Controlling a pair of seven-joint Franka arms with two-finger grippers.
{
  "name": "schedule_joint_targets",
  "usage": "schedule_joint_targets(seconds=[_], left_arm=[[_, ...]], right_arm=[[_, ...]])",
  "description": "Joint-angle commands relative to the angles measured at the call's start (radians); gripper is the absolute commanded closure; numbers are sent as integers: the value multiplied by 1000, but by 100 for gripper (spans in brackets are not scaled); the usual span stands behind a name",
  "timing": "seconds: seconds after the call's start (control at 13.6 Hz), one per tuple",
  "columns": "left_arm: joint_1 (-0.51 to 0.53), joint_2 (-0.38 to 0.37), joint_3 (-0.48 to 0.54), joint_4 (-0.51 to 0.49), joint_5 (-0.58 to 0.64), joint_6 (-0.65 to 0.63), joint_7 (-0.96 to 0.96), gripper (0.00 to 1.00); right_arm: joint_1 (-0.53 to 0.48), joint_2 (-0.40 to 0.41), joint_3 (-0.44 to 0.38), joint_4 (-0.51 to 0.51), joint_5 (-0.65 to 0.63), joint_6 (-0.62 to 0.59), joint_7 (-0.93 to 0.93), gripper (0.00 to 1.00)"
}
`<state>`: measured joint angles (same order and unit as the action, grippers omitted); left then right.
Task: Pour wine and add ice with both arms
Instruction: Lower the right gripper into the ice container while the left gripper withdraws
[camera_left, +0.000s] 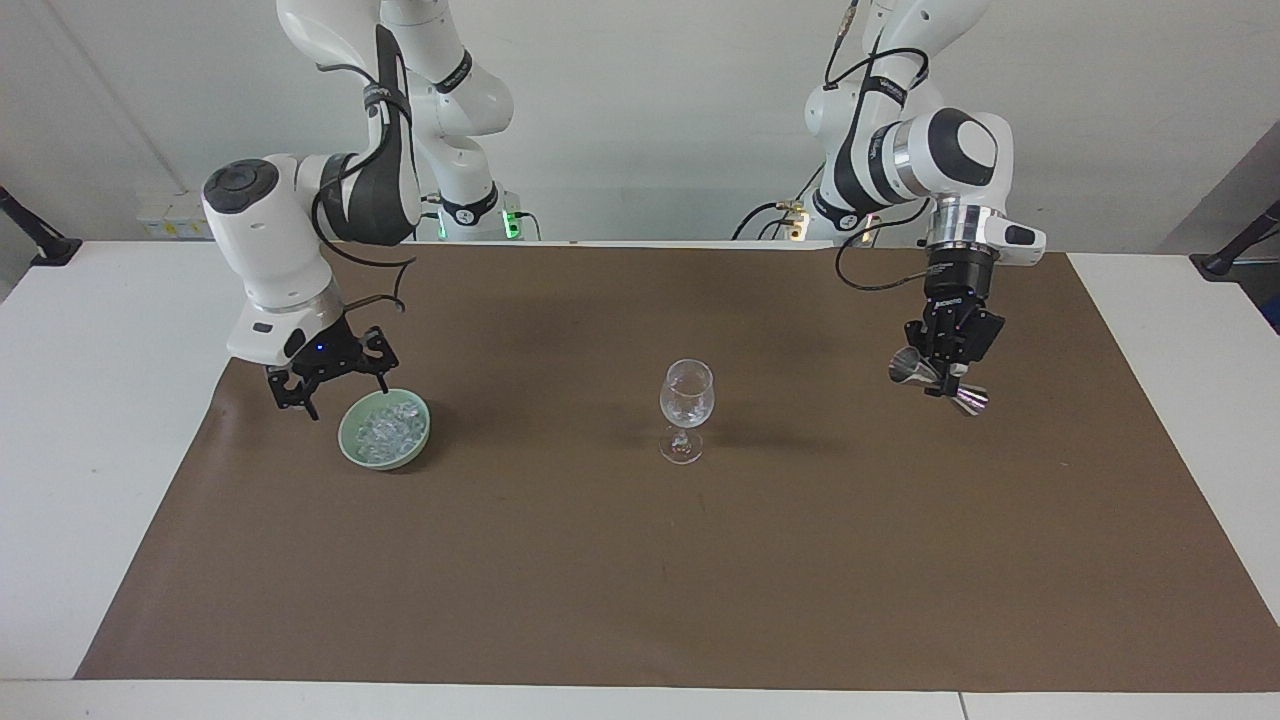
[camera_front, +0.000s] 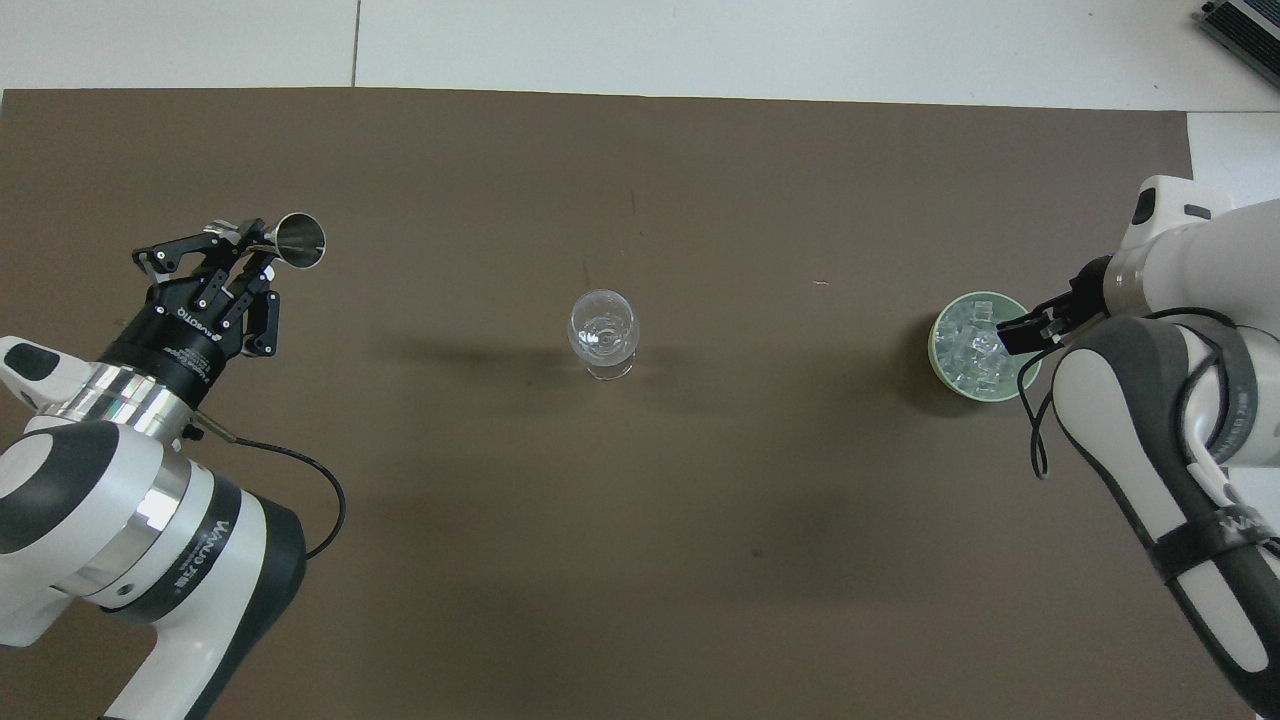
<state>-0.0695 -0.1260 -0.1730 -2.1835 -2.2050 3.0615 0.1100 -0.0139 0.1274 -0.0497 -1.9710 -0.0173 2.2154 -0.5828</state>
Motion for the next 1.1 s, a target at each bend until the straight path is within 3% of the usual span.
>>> schedule_joint_targets(seconds=[0.0, 0.22, 0.52, 0.81, 1.03], left_arm=[[16, -72, 71, -99, -15, -105, -137, 100], [17, -81, 142, -134, -13, -141, -280, 100], [17, -96, 272, -226, -13, -283, -346, 100], [54, -86, 331, -278, -13, -406, -412, 100], [120, -43, 331, -292, -12, -486, -441, 100]], right_arm=[[-12, 6, 8, -66, 16, 66, -32, 0], [-12, 11, 10, -112, 16, 121, -34, 0], [-8, 21, 10, -152, 16, 170, -32, 1], [-6, 40, 10, -157, 17, 197, -34, 21], [-8, 49, 10, -176, 17, 227, -31, 30]])
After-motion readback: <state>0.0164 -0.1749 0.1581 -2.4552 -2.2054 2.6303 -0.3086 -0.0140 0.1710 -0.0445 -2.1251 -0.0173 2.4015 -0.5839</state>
